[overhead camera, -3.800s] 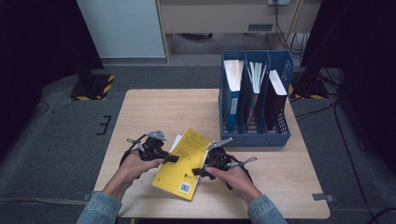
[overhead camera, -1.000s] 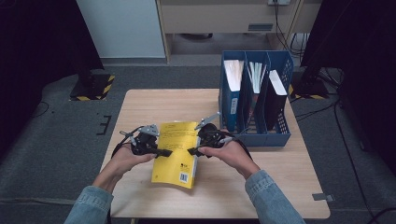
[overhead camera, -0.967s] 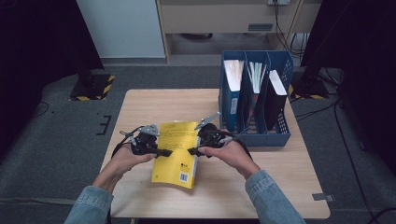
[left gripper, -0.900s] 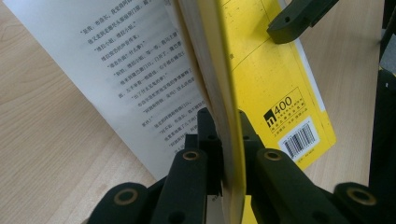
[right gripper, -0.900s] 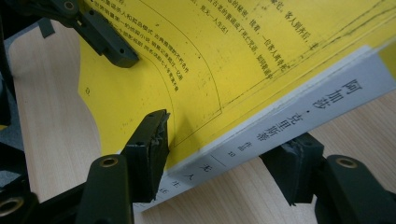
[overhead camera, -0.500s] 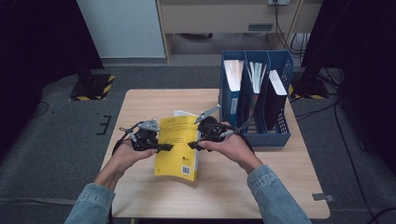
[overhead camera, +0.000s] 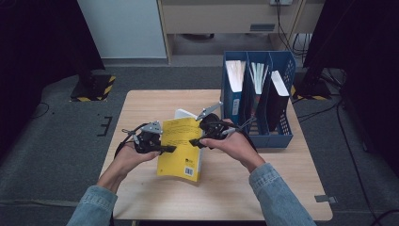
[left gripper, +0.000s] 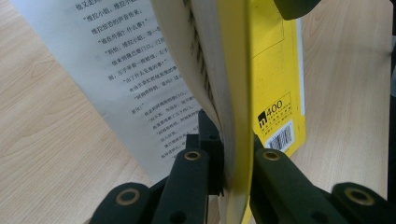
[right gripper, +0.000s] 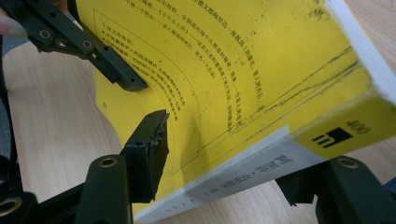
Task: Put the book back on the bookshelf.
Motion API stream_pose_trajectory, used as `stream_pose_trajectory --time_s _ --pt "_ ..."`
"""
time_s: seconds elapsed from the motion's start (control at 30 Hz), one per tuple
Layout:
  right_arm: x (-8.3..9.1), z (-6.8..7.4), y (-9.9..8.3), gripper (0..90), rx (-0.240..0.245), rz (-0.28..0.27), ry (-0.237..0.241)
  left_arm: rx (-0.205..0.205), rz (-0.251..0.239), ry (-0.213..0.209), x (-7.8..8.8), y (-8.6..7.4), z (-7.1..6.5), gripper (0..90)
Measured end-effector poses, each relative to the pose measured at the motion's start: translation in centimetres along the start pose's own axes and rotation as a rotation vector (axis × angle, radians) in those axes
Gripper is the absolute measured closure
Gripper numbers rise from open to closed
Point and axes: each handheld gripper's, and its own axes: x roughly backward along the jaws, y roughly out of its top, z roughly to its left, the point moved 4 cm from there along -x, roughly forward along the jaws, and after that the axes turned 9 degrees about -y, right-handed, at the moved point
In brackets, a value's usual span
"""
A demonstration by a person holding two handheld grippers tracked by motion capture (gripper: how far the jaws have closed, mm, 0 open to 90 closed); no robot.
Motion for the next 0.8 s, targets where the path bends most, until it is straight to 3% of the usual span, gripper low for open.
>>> stream_pose_trajectory --time_s 0.43,0.57,0.8 --pt "0.6 0.0 1.6 45.4 0.036 -0.011 -0.02 0.001 -0.017 -0.003 -0.3 -0.4 0.0 86.5" --pt "0.8 -0.1 1.7 56.6 0.049 -0.024 -0.057 -0.007 -0.023 0.011 -0.2 -0.2 0.0 86.5" --pt "1.4 -0.4 1.9 61.3 0.05 -0.048 -0.069 -0.012 -0.047 0.034 -0.4 0.0 0.1 86.5"
